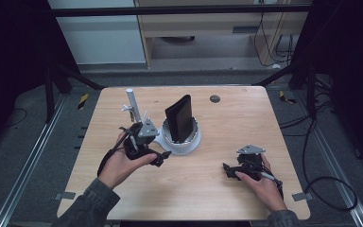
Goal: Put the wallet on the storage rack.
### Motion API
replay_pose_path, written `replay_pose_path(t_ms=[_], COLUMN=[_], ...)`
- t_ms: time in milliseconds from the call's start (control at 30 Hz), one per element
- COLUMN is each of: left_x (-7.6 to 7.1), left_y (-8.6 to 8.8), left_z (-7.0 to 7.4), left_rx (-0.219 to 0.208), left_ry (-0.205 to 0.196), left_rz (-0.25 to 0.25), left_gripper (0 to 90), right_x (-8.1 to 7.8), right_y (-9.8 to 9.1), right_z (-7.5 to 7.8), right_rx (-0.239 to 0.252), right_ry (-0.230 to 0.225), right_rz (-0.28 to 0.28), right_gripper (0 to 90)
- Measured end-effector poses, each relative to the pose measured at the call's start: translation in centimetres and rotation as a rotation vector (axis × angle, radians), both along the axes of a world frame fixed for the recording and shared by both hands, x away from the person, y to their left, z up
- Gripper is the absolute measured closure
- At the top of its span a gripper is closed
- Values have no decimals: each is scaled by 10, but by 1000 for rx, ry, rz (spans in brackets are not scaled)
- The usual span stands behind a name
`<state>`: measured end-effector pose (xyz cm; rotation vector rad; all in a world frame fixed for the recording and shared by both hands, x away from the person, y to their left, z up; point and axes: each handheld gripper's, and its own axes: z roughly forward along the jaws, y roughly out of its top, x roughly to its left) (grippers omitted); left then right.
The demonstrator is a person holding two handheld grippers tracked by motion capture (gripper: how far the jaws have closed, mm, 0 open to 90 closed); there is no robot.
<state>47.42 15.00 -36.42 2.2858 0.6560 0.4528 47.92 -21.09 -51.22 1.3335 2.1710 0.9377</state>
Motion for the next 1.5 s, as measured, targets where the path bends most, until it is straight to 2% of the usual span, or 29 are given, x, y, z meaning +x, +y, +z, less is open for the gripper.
replay_pose_path(t_ms=[300, 433, 633, 867, 967, 1033, 1233, 1367, 1433, 1500], left_x=[-8, -8, -6, -1, 3, 5, 12, 14, 16, 17], left_y=[15, 22, 37, 57, 69, 76, 94, 99, 103, 108], left_z=[-40, -60, -82, -99, -106, -111, -126, -136, -140, -143], left_rx=[-3, 30, 39, 26, 15, 24, -7, -12, -48, -70], left_ry=[45, 64, 83, 83, 75, 65, 67, 100, 109, 85], left_rz=[27, 49, 86, 146, 189, 214, 283, 313, 324, 330], left_gripper=[57, 64, 74, 76, 75, 75, 72, 70, 52, 43], right_x=[0, -1, -1, -1, -1, -1, -1, -2, -2, -2], right_y=[0, 0, 0, 0, 0, 0, 0, 0, 0, 1], right_z=[0, 0, 0, 0, 0, 0, 0, 0, 0, 0], right_rx=[0, 3, 2, 2, 1, 1, 1, 1, 1, 1], right_ry=[1, 1, 0, 1, 0, 0, -1, -1, -1, 0], right_rz=[-2, -5, -4, -5, -6, -6, -5, -7, -8, -10], right_gripper=[46, 46, 46, 46, 46, 46, 46, 46, 46, 46])
